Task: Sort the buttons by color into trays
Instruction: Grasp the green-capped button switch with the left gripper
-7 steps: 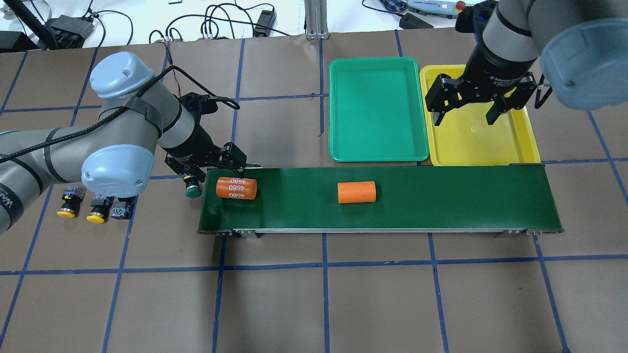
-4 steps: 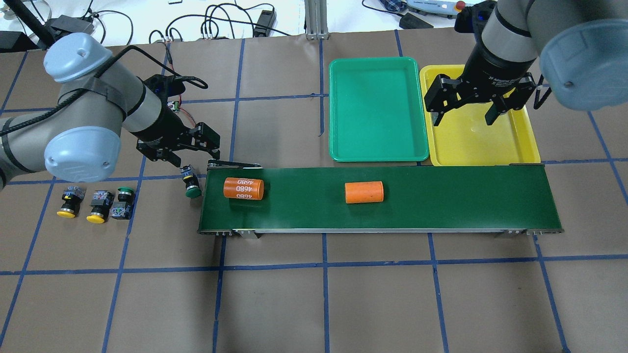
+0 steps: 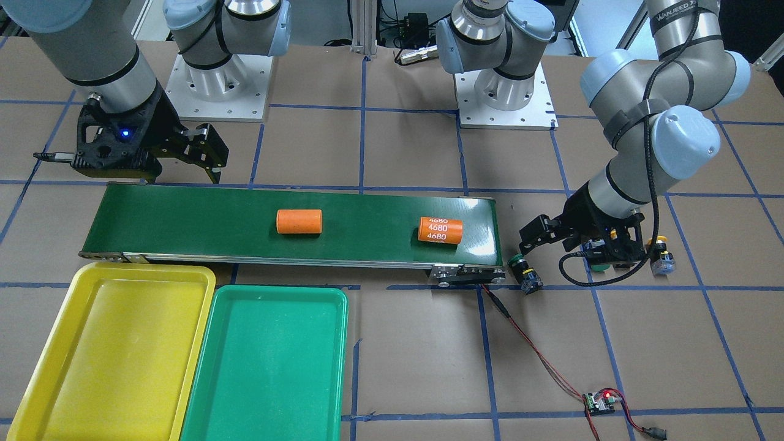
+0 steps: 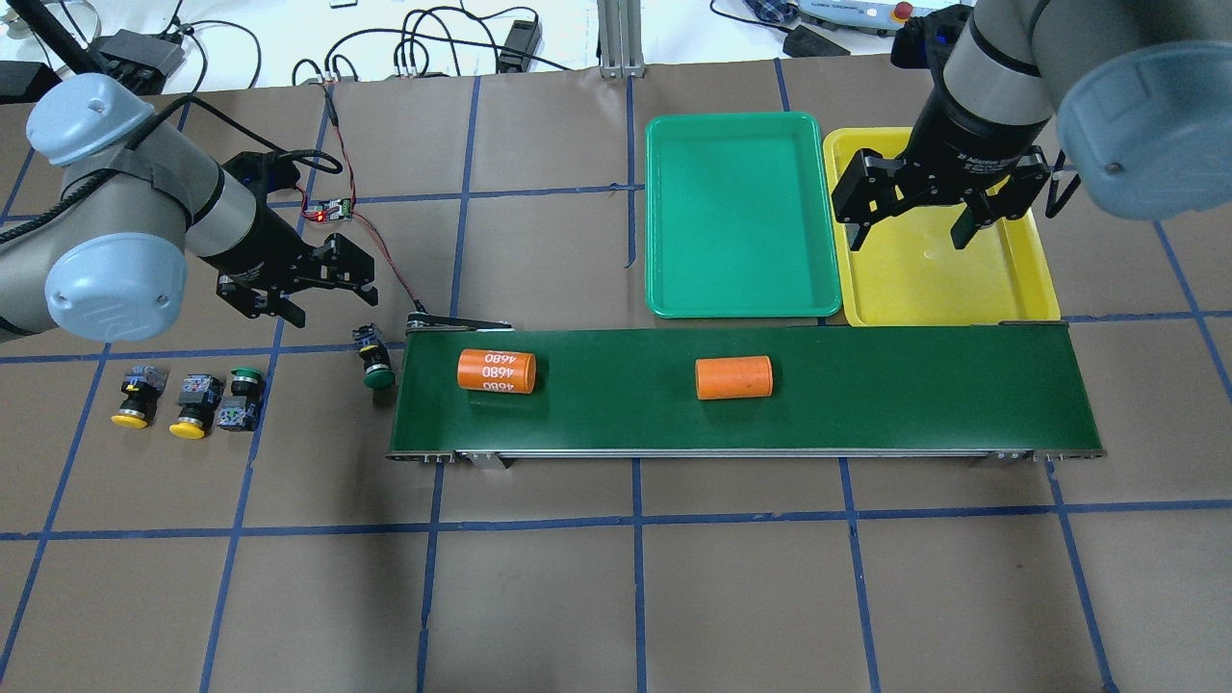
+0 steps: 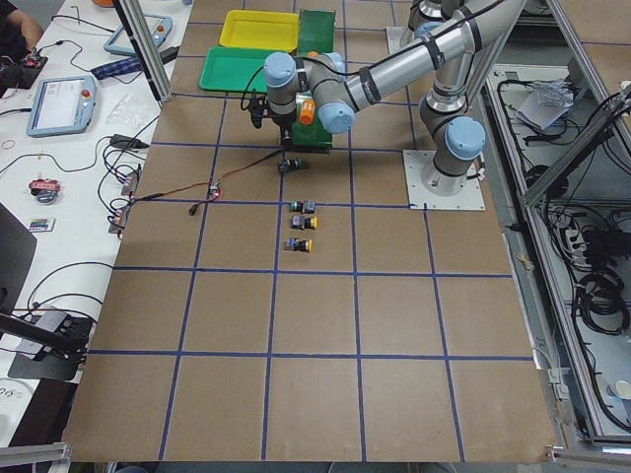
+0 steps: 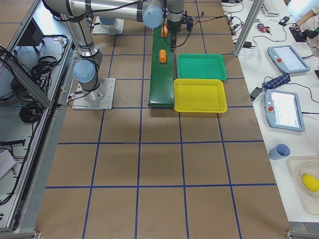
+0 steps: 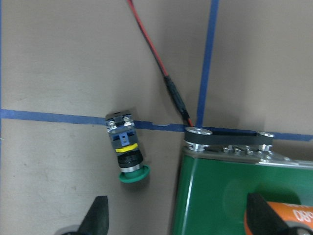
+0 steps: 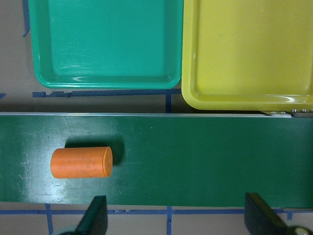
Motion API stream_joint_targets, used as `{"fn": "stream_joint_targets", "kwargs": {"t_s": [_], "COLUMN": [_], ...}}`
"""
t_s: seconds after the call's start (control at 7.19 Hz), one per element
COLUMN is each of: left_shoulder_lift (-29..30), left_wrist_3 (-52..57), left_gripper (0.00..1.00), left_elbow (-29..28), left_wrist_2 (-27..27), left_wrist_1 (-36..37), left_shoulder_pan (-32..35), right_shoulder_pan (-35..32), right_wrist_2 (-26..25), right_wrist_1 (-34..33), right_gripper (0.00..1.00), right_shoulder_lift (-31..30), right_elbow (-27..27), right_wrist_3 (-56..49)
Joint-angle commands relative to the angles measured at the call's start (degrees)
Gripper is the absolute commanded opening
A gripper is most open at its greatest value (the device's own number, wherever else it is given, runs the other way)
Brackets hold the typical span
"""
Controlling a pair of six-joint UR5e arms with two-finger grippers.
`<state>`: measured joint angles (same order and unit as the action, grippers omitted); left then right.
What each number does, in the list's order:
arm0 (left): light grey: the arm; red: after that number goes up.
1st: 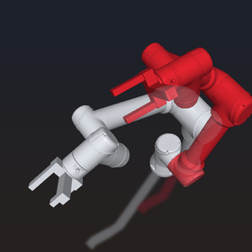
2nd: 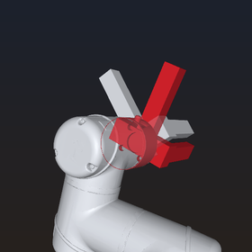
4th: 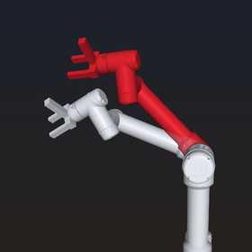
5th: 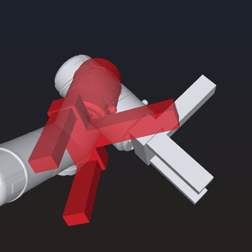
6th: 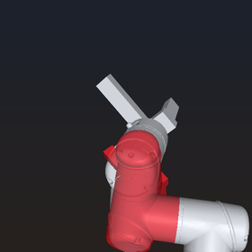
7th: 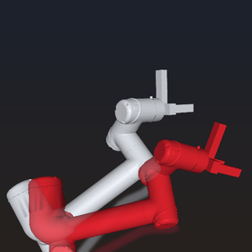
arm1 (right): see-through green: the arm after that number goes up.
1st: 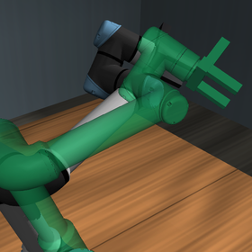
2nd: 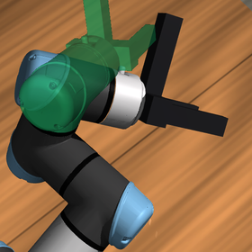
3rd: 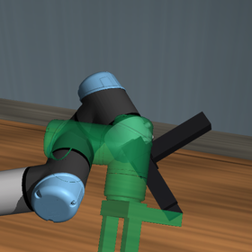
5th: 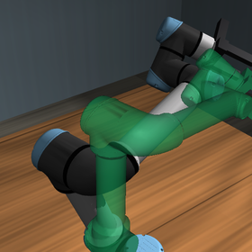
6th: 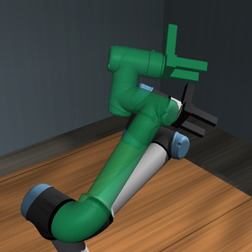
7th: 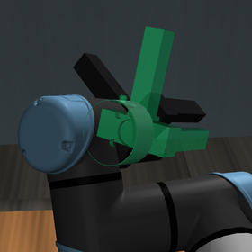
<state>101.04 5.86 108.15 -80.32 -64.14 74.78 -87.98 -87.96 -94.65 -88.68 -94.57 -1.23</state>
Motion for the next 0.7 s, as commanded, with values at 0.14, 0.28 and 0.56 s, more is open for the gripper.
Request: {"fn": "stream_joint_targets", "kwargs": {"t_s": [0.14, 0.28, 0.56], "left_shoulder_lift": [7.0, 9.0, 11.2], "left_wrist_3": [-8.9, -10.9, -11.1], "left_gripper": [1.00, 1.00, 1.00], "left_elbow": [0.0, 0.7, 0.7], "left_wrist_2": [-3.5, -3.4, -3.2], "left_wrist_1": [7.3, 11.4, 11.7], "left_shoulder_pan": [-0.6, -0.4, 0.0], "right_shoulder_pan": [-0.1, -0.1, -0.1], "right_wrist_2": [0.1, 0.1, 0.2], "right_wrist_1": [0.0, 0.0, 0.0], "right_gripper": [1.00, 1.00, 1.00], "right_shoulder_lift": [0.0, 0.0, 0.1], "right_elbow": [-0.1, -0.1, -0.1], "right_wrist_3": [0.0, -0.2, -0.1]}}
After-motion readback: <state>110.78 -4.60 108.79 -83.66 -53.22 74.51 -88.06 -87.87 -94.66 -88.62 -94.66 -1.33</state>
